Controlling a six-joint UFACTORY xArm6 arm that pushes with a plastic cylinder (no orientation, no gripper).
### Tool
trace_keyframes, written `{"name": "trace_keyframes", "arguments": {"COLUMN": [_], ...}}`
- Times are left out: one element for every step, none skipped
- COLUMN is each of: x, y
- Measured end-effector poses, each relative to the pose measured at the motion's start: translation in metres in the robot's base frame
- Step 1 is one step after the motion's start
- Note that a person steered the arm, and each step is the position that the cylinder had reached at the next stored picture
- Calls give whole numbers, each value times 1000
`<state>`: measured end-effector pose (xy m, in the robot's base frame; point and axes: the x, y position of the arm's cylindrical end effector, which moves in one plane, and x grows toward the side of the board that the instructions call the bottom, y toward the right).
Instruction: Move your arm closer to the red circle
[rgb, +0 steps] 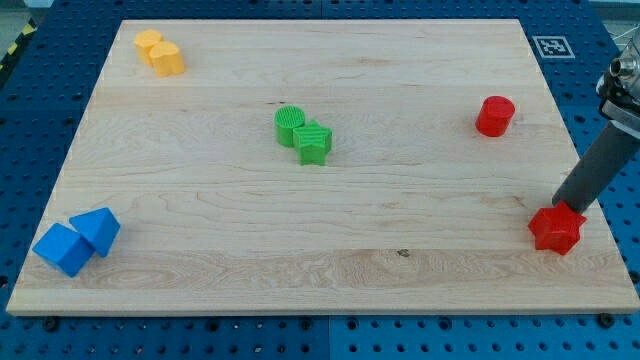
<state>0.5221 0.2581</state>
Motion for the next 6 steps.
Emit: {"name": "trace_keyframes", "arguments": {"x": [16, -2, -29, -86, -103, -103], "y": [0, 0, 0, 0, -11, -36]}}
